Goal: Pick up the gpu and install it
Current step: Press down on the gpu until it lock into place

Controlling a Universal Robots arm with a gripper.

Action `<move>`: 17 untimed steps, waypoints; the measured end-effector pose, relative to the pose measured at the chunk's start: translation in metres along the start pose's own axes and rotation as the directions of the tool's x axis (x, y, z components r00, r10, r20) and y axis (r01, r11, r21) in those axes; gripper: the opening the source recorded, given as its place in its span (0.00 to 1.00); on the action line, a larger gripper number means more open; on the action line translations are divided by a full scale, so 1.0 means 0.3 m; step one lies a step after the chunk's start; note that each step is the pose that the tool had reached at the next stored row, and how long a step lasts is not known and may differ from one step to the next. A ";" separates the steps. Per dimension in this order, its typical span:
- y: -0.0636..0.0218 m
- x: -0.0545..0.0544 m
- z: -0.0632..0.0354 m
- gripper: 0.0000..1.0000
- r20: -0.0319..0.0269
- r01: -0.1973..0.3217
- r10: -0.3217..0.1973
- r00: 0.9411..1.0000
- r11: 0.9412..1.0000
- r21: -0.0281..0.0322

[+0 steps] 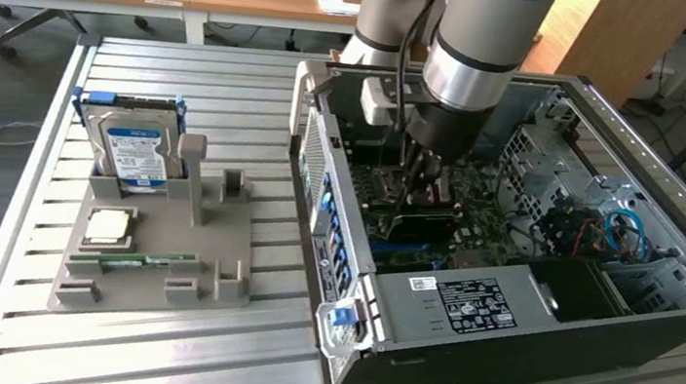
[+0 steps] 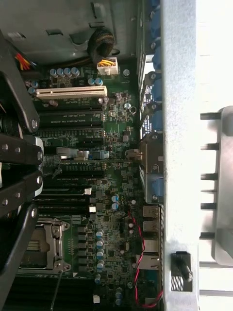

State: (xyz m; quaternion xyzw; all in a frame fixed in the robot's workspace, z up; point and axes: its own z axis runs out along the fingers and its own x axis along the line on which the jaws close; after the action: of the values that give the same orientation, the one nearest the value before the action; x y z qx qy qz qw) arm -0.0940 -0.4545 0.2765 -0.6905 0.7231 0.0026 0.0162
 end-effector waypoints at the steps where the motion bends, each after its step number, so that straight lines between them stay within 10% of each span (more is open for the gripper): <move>1: 0.000 0.000 0.002 0.11 0.000 0.000 0.000 1.000 1.000 0.000; 17: 0.000 -0.001 0.011 0.11 0.000 0.000 0.000 1.000 1.000 0.000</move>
State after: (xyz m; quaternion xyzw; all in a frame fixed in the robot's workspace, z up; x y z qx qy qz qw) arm -0.0940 -0.4541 0.2732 -0.6905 0.7231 0.0026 0.0163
